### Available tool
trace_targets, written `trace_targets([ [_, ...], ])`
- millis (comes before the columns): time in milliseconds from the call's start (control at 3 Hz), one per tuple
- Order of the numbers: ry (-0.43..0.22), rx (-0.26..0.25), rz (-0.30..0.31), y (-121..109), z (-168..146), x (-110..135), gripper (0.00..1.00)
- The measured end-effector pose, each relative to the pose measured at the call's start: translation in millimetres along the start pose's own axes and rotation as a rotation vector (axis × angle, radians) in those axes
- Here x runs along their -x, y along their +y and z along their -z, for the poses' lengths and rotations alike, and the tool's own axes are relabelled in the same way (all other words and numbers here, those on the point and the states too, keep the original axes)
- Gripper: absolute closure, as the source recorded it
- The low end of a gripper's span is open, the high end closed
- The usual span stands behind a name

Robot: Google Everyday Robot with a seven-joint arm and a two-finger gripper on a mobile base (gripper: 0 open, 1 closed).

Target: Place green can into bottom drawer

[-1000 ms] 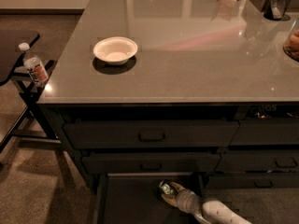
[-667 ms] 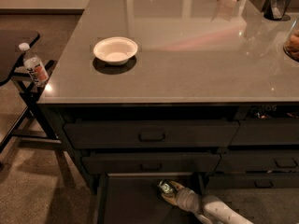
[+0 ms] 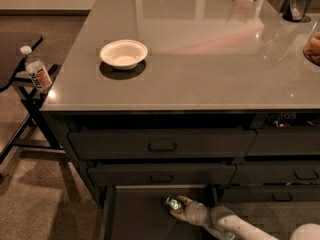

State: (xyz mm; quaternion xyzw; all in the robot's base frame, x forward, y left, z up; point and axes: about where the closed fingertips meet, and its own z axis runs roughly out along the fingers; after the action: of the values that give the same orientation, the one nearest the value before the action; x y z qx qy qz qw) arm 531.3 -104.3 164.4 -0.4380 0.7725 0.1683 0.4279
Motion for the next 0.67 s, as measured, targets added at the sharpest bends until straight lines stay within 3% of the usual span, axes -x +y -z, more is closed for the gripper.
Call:
trace_targets([
  [333,0.013,0.018,0.021,5.4,-4.9,-3.1,1.0],
  [667,0.013,0.018,0.021,5.4,-4.9,-3.1,0.86],
])
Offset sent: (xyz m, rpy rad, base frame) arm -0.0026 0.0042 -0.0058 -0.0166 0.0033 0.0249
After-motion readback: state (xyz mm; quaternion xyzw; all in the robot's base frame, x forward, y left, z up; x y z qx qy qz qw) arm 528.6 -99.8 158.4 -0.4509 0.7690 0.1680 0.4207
